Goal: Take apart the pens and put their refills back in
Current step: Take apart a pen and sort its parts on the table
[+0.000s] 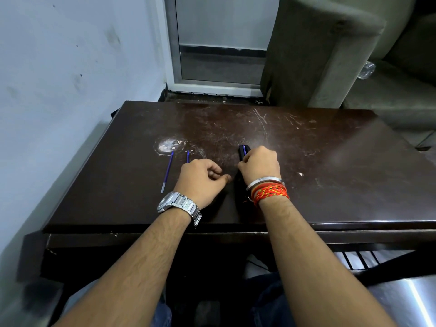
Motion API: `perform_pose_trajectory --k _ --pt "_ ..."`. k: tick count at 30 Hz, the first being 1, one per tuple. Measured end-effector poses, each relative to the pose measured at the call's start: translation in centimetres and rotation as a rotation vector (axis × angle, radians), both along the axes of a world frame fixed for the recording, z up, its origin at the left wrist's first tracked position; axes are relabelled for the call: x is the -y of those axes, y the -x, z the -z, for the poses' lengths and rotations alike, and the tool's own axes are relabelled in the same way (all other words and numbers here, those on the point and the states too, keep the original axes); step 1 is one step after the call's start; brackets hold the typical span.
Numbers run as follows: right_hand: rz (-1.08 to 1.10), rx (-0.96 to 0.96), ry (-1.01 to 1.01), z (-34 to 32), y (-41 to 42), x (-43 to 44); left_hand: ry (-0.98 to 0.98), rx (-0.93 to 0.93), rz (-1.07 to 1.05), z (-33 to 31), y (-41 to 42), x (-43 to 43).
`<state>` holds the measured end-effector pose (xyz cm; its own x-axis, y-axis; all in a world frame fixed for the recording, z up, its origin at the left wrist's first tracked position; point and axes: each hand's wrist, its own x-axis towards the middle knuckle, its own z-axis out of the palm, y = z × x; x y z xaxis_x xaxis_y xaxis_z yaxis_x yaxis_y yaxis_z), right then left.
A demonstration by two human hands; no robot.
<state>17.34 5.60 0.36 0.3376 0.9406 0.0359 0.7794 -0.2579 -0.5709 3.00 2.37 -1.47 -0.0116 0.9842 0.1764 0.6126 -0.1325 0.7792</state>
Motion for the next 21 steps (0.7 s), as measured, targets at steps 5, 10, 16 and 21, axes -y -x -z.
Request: perform_pose_trajectory --k 5,10,16,21 --pt "-0.034 -0.033 -0.047 -0.3 -0.8 0.0 -0.001 0.010 -0.001 -0.1 -0.1 0.1" --pt "0.027 0.013 -0.028 -0.5 -2.4 0.1 0.006 0.004 -0.012 -0.2 0.0 0.1" --pt "0.044 0.004 0.054 -0.3 -3.1 0.0 0.002 0.008 -0.006 -0.1 -0.2 0.0" --pt "0.027 0.003 0.065 -0.2 -3.1 -0.1 -0.002 0.010 -0.016 0.0 -0.1 0.0"
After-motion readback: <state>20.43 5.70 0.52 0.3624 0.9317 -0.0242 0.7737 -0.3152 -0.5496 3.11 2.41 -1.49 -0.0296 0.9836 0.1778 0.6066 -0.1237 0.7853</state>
